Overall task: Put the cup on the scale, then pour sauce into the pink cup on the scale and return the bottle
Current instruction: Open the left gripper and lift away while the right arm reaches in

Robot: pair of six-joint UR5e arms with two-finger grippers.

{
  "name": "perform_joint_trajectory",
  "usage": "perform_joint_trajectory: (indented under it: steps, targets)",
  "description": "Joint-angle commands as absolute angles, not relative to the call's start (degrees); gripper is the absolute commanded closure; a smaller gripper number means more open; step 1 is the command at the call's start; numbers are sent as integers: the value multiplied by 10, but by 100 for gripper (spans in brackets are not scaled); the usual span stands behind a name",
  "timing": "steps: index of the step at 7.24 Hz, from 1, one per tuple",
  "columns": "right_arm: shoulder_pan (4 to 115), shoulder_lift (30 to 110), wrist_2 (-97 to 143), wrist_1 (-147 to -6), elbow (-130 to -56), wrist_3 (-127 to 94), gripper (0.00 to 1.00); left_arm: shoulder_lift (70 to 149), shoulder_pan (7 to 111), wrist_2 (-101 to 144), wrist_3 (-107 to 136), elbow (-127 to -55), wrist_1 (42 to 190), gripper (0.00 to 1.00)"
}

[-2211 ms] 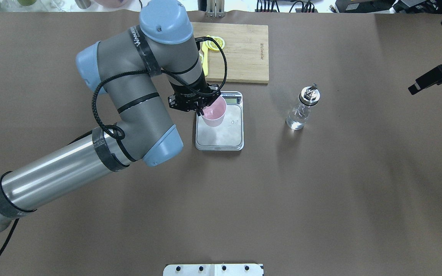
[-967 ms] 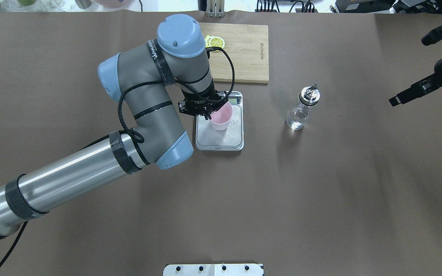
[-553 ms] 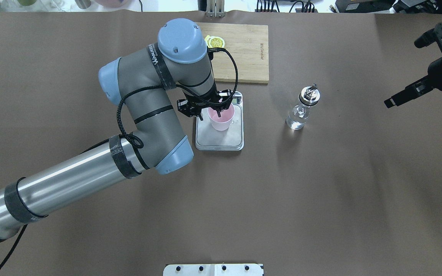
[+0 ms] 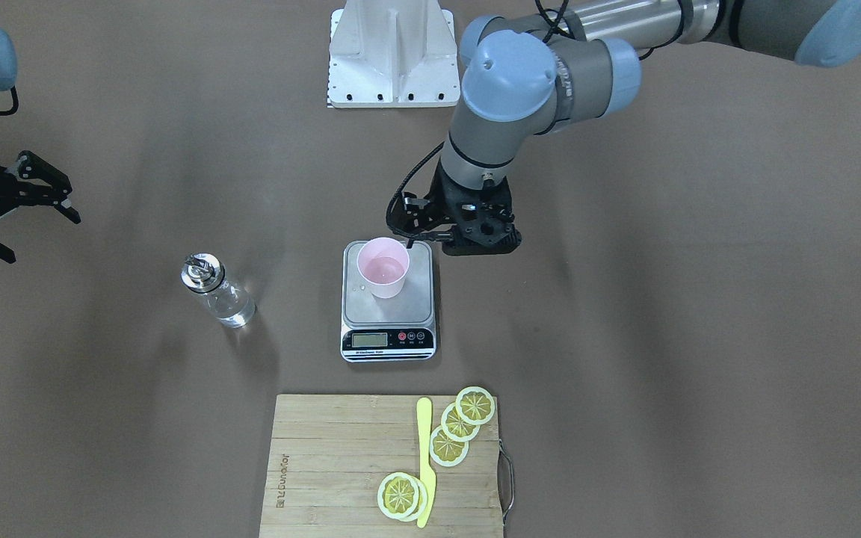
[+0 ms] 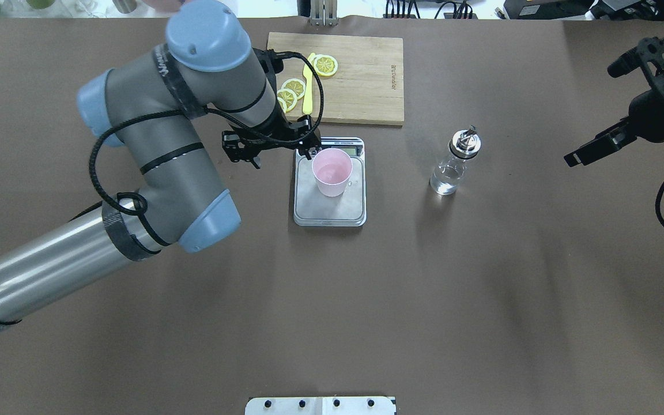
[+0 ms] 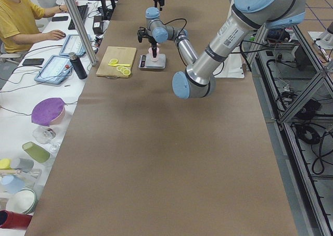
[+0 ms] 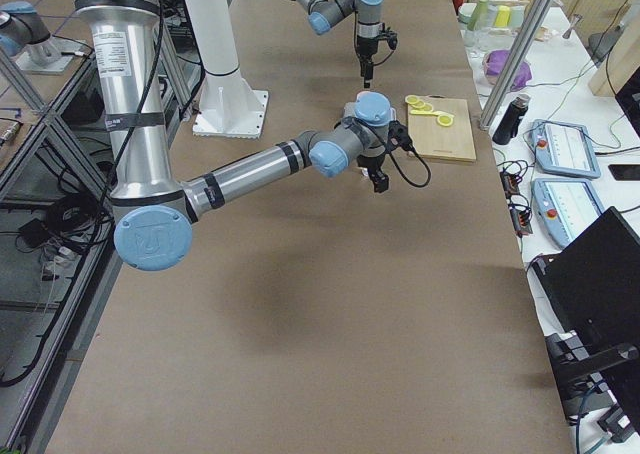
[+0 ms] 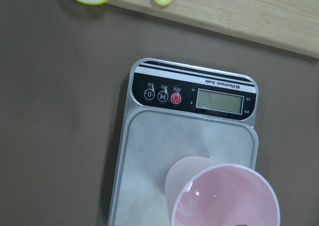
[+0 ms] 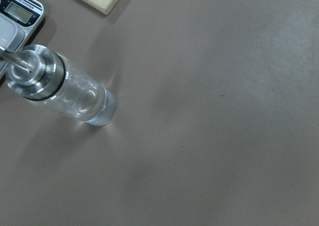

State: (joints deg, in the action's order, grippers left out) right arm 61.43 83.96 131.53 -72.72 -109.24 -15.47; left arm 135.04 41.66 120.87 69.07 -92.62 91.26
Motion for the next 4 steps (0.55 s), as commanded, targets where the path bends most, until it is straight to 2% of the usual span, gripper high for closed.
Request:
perform_joint_trajectory:
  steps: [1,3,4]
  targets:
    - [551,840,1207,-648,-1093,-156,1,1308,466,1235,611,-967,878,0]
    - [515,828,1188,-523,-1039,-219,1,1295,484,1244,592,-967,878,0]
    - [505,817,1181,-507,-1022,-228,1,1295,486,1244,592,-967,878,0]
